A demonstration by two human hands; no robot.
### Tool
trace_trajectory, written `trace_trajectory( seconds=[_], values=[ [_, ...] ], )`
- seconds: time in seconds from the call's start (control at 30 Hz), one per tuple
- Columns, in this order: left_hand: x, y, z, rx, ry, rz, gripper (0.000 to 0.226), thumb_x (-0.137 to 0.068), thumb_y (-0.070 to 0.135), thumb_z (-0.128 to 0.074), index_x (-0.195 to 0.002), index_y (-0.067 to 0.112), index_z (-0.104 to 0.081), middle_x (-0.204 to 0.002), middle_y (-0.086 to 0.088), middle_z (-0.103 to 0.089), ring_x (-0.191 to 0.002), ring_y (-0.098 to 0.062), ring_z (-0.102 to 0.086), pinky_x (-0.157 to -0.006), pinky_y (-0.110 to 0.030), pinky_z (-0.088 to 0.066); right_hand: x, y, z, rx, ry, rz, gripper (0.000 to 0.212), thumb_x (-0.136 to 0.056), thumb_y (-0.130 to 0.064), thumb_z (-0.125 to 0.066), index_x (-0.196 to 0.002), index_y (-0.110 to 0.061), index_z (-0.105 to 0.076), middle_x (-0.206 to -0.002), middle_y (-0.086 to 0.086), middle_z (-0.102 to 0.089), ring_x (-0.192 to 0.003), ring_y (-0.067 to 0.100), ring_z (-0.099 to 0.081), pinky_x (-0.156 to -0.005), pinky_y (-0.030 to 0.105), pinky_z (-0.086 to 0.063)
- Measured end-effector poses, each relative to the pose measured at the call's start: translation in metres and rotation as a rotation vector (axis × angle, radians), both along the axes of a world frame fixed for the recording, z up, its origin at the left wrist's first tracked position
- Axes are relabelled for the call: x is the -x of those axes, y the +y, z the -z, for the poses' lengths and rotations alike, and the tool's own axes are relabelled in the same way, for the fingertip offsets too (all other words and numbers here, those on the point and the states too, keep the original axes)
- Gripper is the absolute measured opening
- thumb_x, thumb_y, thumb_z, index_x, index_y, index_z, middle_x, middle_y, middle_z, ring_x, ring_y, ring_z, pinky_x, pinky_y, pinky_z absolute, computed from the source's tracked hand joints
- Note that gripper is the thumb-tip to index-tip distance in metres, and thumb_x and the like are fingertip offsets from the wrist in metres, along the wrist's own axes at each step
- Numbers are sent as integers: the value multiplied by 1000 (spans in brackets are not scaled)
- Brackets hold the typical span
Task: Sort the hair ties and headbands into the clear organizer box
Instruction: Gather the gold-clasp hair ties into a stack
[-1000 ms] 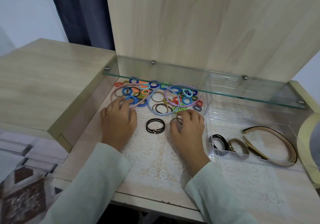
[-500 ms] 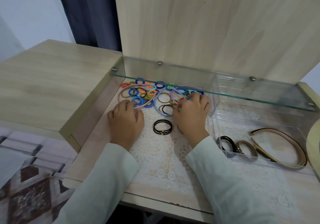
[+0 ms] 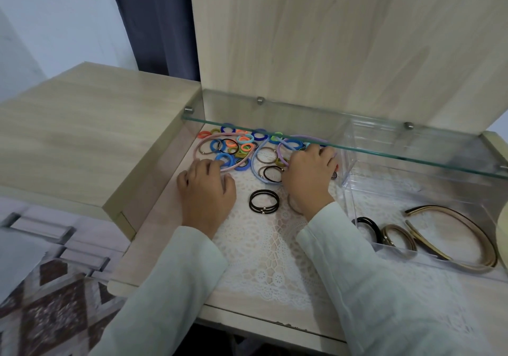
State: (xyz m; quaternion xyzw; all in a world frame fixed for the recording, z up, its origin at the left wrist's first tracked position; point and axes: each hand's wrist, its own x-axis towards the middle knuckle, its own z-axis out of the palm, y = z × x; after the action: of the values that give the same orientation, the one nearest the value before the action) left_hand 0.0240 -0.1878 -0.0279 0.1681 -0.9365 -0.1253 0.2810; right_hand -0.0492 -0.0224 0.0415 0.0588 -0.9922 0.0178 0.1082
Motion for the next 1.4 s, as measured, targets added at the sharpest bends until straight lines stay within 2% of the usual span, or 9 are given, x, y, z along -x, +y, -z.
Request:
trace_trajectory(
  seconds=[0.17, 0.63, 0.77, 0.93, 1.0, 1.07, 1.13, 1.23, 1.4],
  values=[
    [0, 0, 0, -2, 8, -5, 44, -85, 31, -37, -109, 10, -67, -102, -9, -67, -102, -31, -62, -90, -46, -39, -2, -1, 2, -12, -36, -31, 29, -88, -15, -55, -114, -5, -62, -128, 18, -47, -122, 37, -37, -97, 43, -35],
    [-1, 1, 3, 2, 50, 13, 39, -86, 30, -39, -104, 13, -69, -100, -6, -67, -97, -27, -62, -91, -45, -37, -9, -6, 2, -77, -33, -50, 29, -88, -14, -52, -115, -7, -61, -132, 19, -41, -126, 39, -31, -103, 43, -29],
    [1, 1, 4, 6, 64, -7, 36, -85, 28, -41, -102, 14, -70, -97, -5, -67, -94, -27, -63, -89, -45, -37, -4, 2, 10, 132, 50, -90, 26, -87, -11, -49, -108, -2, -62, -119, 18, -51, -114, 36, -41, -95, 42, -34],
    [2, 0, 4, 7, 70, 4, 37, -85, 28, -41, -102, 13, -70, -98, -5, -67, -94, -27, -62, -88, -44, -37, -6, 9, 29, 596, 139, -276, 7, -89, -14, -55, -92, -8, -58, -95, 9, -60, -91, 29, -49, -79, 42, -44],
    [2, 1, 4, 5, 68, 6, 36, -85, 28, -41, -102, 13, -70, -98, -5, -67, -95, -27, -62, -88, -44, -37, -14, 13, 28, 789, 125, -373, 2, -90, -11, -58, -89, -10, -56, -90, 4, -58, -86, 21, -51, -75, 36, -46],
    [1, 1, 4, 2, 71, 7, 36, -85, 28, -42, -101, 14, -70, -98, -5, -67, -95, -28, -62, -88, -44, -37, -26, 17, 24, 880, 100, -458, 3, -91, -10, -59, -89, -11, -56, -87, 2, -57, -76, 14, -52, -67, 25, -41],
    [1, 1, 4, 3, 76, 9, 36, -85, 28, -42, -101, 14, -70, -99, -4, -67, -95, -27, -62, -89, -44, -37, -37, 23, 24, 915, 61, -541, 3, -92, -9, -58, -90, -11, -57, -85, 0, -58, -72, 13, -53, -63, 23, -42],
    [0, 0, 4, 10, 78, 10, 36, -85, 28, -41, -101, 14, -70, -99, -4, -67, -95, -27, -62, -88, -43, -36, -49, 32, 30, 857, 80, -655, 2, -92, -7, -59, -92, -8, -60, -85, 0, -59, -75, 15, -56, -68, 29, -48],
    [1, 1, 3, 19, 62, 4, 38, -86, 29, -39, -103, 15, -70, -100, -4, -67, -94, -26, -61, -87, -42, -35, -60, 47, 37, 668, 200, -826, 6, -90, 1, -59, -95, 1, -62, -98, 7, -60, -91, 13, -55, -87, 15, -42]
  ],
)
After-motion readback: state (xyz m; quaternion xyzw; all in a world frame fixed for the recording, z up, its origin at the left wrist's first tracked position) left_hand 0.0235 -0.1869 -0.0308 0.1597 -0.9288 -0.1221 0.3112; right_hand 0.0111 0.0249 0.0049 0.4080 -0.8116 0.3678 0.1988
